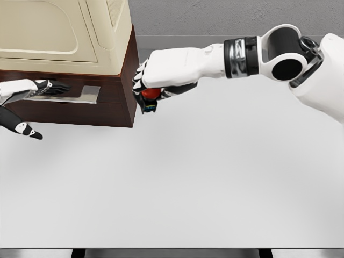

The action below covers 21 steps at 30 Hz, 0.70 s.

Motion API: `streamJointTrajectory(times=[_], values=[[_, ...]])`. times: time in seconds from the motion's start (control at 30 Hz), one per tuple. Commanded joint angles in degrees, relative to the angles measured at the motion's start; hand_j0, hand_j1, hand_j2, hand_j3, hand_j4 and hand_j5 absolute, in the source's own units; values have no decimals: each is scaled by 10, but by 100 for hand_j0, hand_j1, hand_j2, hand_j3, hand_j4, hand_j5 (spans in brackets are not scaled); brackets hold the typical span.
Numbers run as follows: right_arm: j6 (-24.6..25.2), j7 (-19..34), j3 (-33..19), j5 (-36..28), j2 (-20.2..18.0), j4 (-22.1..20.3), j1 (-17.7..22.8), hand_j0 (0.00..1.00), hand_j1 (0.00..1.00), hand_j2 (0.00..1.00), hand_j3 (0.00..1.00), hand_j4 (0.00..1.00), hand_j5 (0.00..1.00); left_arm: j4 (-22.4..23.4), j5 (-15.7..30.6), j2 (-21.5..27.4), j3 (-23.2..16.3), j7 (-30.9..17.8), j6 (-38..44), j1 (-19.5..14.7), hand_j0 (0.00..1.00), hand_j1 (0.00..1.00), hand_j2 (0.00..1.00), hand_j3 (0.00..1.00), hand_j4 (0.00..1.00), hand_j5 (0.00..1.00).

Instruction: Open the cabinet drawer with left arm, and place a switch into the drawer with right arm

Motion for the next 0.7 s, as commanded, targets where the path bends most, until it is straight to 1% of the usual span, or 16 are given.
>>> streamJointTrajectory(times=[0.0, 0.1, 0.33, 0.4, 0.6, 0.67], values=[[3, 0, -1, -4, 4, 1, -1, 45, 45, 45, 45, 45, 45, 0, 3, -4, 7, 0, 0, 1, 100, 100, 100, 100, 100, 100], [7, 0, -1, -4, 12, 2, -4, 45, 45, 45, 45, 45, 45, 0, 3, -4, 7, 0, 0, 6, 100, 100, 100, 100, 100, 100], [7, 0, -1, -4, 12, 2, -5, 45, 45, 45, 45, 45, 45, -2, 4, -5, 7, 0, -1, 11, 100, 100, 100, 100, 100, 100], [7, 0, -1, -4, 13, 2, -5, 45, 45, 45, 45, 45, 45, -2, 4, -5, 7, 0, -2, 18, 100, 100, 100, 100, 100, 100], [7, 0, -2, -4, 17, 4, -4, 45, 45, 45, 45, 45, 45, -6, 9, -4, 7, 0, -1, 20, 100, 100, 100, 100, 100, 100], [7, 0, -2, -4, 17, 4, -5, 45, 45, 45, 45, 45, 45, -7, 11, -4, 7, 0, -1, 26, 100, 100, 100, 100, 100, 100]])
